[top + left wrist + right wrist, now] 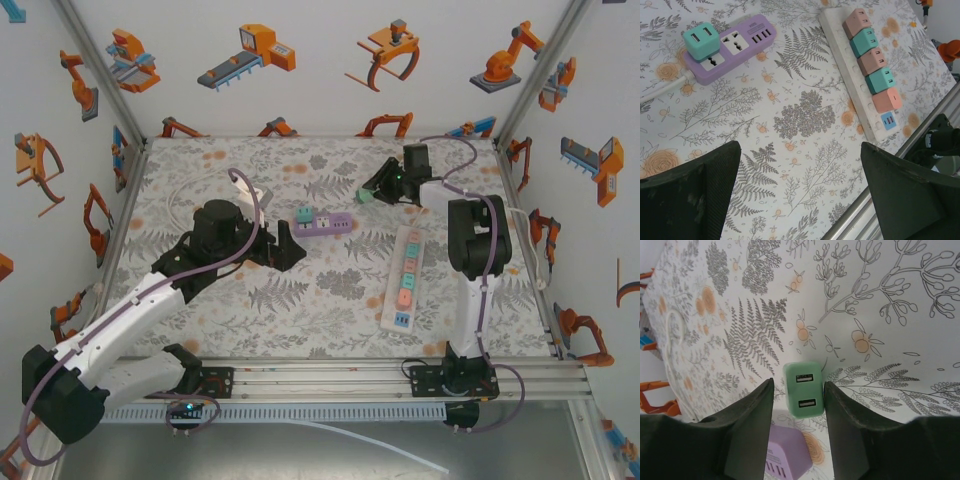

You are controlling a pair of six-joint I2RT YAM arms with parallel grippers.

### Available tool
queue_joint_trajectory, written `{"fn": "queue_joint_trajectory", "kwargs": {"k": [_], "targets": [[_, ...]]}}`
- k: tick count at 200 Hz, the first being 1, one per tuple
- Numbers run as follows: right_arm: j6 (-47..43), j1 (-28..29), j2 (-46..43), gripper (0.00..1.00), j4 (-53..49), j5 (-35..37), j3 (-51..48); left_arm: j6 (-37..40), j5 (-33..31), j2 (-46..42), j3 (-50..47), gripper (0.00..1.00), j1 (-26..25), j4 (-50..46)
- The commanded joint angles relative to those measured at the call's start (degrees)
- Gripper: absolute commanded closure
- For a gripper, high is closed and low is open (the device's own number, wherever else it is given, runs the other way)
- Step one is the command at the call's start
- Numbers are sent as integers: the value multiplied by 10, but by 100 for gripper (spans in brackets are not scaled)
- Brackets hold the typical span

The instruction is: Pull the plug off the socket

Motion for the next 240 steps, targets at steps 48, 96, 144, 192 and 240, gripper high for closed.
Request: {"fn": "queue_joint_trajectory", "kwargs": {"k": [48, 96, 144, 192, 240], "targets": [[-66, 4, -57, 51, -55, 52, -12, -11, -63, 4, 3, 3, -3, -26], [-220, 25, -157, 51, -82, 45, -17, -64, -163, 14, 11, 3, 0, -59], [-604, 134, -244, 50, -76, 42, -38, -140, -201, 28, -3, 3, 32, -44], [-1054, 229, -225, 45, -159, -85, -52, -205, -156, 54, -31, 3, 93, 16], [-1081, 234, -102, 46, -243, -167, 75, -189, -150, 95, -42, 3, 102, 61]]}}
